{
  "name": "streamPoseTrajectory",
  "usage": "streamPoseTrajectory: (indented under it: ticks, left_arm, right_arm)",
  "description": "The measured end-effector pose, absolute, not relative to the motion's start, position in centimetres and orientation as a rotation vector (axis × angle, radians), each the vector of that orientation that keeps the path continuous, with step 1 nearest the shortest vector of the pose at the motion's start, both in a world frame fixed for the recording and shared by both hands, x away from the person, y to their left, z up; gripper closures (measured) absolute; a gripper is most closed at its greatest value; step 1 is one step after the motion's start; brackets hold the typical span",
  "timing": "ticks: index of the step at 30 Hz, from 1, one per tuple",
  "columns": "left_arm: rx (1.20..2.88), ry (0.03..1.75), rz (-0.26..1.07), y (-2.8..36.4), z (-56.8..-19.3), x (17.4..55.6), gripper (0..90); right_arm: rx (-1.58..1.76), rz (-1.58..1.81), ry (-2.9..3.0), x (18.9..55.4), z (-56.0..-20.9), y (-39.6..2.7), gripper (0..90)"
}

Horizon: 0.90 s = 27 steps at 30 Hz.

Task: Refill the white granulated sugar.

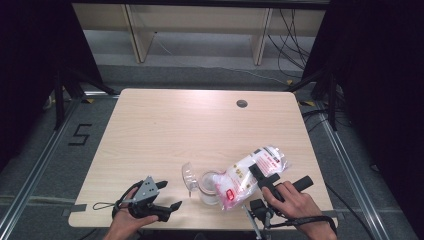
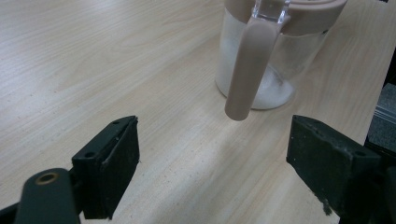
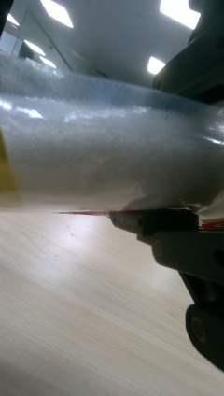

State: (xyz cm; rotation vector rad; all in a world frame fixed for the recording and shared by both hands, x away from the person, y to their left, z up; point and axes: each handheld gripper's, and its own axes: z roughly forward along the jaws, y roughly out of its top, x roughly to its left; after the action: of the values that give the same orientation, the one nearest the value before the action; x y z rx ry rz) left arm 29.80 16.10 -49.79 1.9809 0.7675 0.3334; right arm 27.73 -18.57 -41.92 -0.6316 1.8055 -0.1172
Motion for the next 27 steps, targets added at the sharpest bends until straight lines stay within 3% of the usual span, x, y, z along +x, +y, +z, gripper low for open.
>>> streamPoseTrajectory:
  ticks: [27]
  left_arm:
    - [1.983, 0.752, 0.336, 16.21, -49.71, 29.9, 16.6]
  right_arm:
    - [-0.636, -0.137, 1.799, 27.54, -41.9, -18.33, 63.8]
